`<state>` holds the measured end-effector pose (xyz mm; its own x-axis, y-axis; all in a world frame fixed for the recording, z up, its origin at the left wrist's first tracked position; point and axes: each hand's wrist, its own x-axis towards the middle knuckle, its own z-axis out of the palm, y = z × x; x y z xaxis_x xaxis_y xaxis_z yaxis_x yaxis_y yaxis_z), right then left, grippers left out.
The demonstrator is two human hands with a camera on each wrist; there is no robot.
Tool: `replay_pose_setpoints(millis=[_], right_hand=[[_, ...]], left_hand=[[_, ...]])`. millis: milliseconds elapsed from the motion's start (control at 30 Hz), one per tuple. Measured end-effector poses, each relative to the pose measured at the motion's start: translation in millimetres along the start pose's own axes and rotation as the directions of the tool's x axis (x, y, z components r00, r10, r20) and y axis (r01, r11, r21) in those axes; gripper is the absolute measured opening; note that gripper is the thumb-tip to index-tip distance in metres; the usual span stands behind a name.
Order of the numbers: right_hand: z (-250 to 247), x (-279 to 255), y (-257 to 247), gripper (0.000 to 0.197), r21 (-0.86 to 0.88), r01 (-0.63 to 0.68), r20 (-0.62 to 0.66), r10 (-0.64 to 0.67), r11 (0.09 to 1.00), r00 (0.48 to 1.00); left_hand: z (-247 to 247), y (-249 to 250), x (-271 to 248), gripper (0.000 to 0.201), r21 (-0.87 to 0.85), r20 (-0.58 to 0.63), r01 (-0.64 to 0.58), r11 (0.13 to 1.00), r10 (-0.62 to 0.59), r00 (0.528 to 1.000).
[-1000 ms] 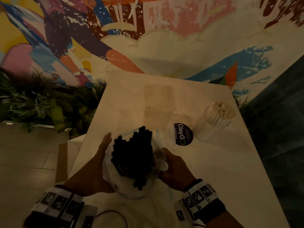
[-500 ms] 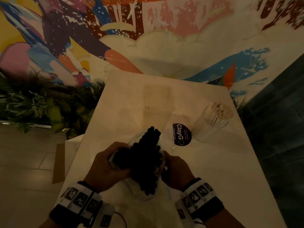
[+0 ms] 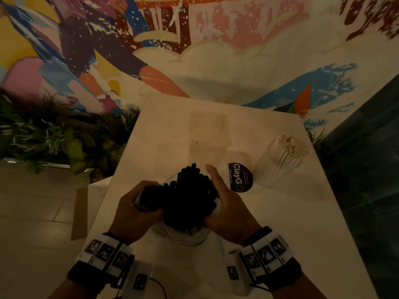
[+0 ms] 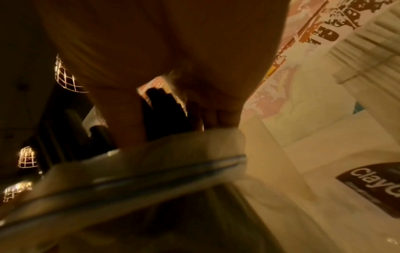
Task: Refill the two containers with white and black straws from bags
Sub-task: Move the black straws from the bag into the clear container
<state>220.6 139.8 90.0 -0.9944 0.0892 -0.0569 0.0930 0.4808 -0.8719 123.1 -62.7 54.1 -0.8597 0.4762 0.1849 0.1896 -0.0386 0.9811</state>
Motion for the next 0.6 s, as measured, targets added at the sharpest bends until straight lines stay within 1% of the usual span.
replay_pose_setpoints(millis=[67,100,133,167,200,233,267,300,333,367,433,467,533,600], right_hand=[[4.8,3.4,1.9,0.08,-0.093,0.043,-0.154,-0.057,0.995,0.986],[7.2,4.2,3.5,0.064,-0.167,0.075,-0.224,-0.112,0.983,0.968],[10.0,3.9,4.1,0.053,-0.24,0.098,-0.277,-0.165,0.966,0.947],[13.8,2.4,4.5,0.049,-0.298,0.109,-0.321,-0.207,0.948,0.924],[18.1,0.6,4.7,0.051,-0.326,0.12,-0.365,-0.242,0.938,0.899],[22.7,-1.0,4.7,0.051,-0.316,0.138,-0.409,-0.266,0.939,0.873],[27.0,-2.9,4.2,0.052,-0.276,0.168,-0.446,-0.28,0.947,0.85],[30.7,-5.0,3.8,0.054,-0.206,0.2,-0.469,-0.276,0.958,0.839],[33.8,-6.8,3.5,0.059,-0.11,0.227,-0.472,-0.252,0.968,0.845],[36.0,-7.6,3.7,0.061,0.005,0.232,-0.465,-0.203,0.973,0.862],[39.8,-7.0,8.6,0.058,0.223,0.172,-0.426,-0.063,0.959,0.902],[41.5,-6.0,13.7,0.053,0.28,0.137,-0.414,-0.009,0.95,0.91],[42.0,-3.6,22.2,0.041,0.288,0.105,-0.409,0.023,0.952,0.912],[41.1,-1.2,25.6,0.034,0.285,0.124,-0.418,0.007,0.95,0.909]], left_hand=[[-1.7,-0.3,-1.2,0.037,0.01,-0.019,0.0,1.0,0.0,1.0],[-2.3,-0.6,-1.6,0.037,0.022,-0.026,-0.002,1.0,0.003,1.0],[-2.7,-0.8,-1.9,0.037,0.032,-0.03,-0.007,0.999,0.008,1.0],[-3.0,-1.1,-2.1,0.036,0.039,-0.034,-0.01,0.999,0.011,0.999],[-2.7,-0.8,-2.2,0.035,0.04,-0.036,-0.01,0.999,0.011,0.999],[-2.5,-0.4,-2.0,0.035,0.039,-0.04,-0.007,0.999,0.009,0.999],[-2.0,0.0,-1.8,0.035,0.036,-0.043,-0.005,0.999,0.007,0.999],[-1.7,0.2,-1.5,0.035,0.034,-0.045,-0.005,0.999,0.007,0.999],[-1.9,0.1,-1.3,0.035,0.032,-0.045,-0.004,0.999,0.005,0.999],[-2.4,-0.3,-1.0,0.035,0.03,-0.045,-0.002,1.0,0.003,0.999],[-3.2,-1.9,0.0,0.037,0.026,-0.042,-0.001,1.0,0.002,0.999],[-3.2,-1.8,0.4,0.039,0.023,-0.041,-0.001,1.0,0.002,0.999],[-2.5,-0.7,0.7,0.04,0.018,-0.043,0.002,1.0,-0.001,0.999],[-1.6,0.5,0.1,0.04,0.011,-0.043,0.002,1.0,-0.002,0.999]])
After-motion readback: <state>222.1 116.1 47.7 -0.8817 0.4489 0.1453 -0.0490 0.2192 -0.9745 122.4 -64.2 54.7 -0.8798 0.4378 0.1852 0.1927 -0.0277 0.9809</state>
